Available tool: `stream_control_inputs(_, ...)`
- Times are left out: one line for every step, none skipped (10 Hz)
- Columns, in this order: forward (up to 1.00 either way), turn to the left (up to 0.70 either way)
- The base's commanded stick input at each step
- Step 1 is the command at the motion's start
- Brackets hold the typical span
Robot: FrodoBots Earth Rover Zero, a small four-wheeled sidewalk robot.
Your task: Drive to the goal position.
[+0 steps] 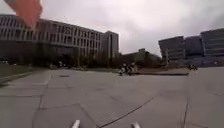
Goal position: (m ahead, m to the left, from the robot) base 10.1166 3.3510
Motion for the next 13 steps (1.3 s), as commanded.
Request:
stream_control_inputs(0.85,0.00)
stream_control_inputs(0.85,0.00)
stream_control_inputs(0.85,0.03)
stream_control_inputs(0.85,0.17)
stream_control_inputs(0.85,0.30)
stream_control_inputs(0.85,0.22)
stream_control_inputs(0.85,0.00)
stream_control_inputs(0.85,0.00)
stream_control_inputs(0.85,0.00)
stream_control_inputs(0.85,0.00)
stream_control_inputs(0.85,0.00)
stream_control_inputs(0.85,0.00)
stream_control_inputs(0.85,0.00)
